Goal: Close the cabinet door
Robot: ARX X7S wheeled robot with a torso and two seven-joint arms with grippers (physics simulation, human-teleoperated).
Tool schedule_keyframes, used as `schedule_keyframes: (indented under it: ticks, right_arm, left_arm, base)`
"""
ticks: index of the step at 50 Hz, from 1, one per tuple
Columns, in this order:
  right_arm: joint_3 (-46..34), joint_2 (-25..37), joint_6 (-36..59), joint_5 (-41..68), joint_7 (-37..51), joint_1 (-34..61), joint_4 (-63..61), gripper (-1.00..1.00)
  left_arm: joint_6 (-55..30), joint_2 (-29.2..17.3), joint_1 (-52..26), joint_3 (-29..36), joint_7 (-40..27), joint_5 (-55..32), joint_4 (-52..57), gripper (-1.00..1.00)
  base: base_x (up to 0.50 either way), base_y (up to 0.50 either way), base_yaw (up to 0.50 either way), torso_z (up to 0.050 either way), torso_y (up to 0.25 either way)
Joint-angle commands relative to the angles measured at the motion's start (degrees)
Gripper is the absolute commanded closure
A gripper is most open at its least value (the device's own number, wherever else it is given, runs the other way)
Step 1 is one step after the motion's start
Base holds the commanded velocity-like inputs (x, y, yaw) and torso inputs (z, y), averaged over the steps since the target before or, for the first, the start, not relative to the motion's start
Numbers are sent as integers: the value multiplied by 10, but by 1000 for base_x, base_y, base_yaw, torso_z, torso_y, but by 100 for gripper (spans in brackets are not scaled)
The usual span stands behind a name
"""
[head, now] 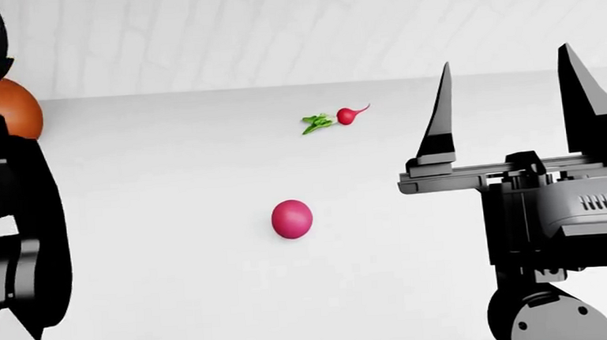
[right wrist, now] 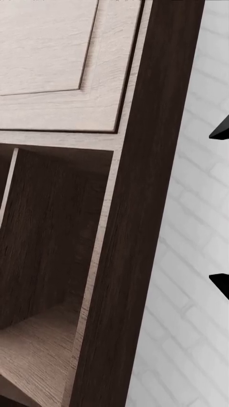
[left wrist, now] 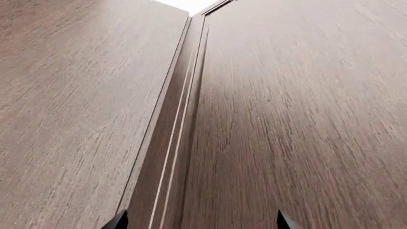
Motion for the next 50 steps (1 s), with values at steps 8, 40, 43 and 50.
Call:
schedule_keyframes:
  ticks: [8,40,43,50]
  right_arm:
    - [0,3,-5,4,5,-1,2,-100]
    - [2,14,8,13,9,3,-13,-100]
    - [2,15,12,15,8,7,-15,-100]
    - [2,17,18,17,8,9,-19,-100]
  left_arm:
    - [167,56,-76,50,76,116,-313,-100]
    - [157,41,-83,143,131,186,-324,-100]
    - [206,53,-99,160,154,202,-379,-100]
    - [345,117,-119,208,129,227,-550,-100]
  base:
    - [0,0,0,0,0]
    - [0,0,0,0,0]
    - [0,0,0,12,-102]
    - [0,0,0,35,-186]
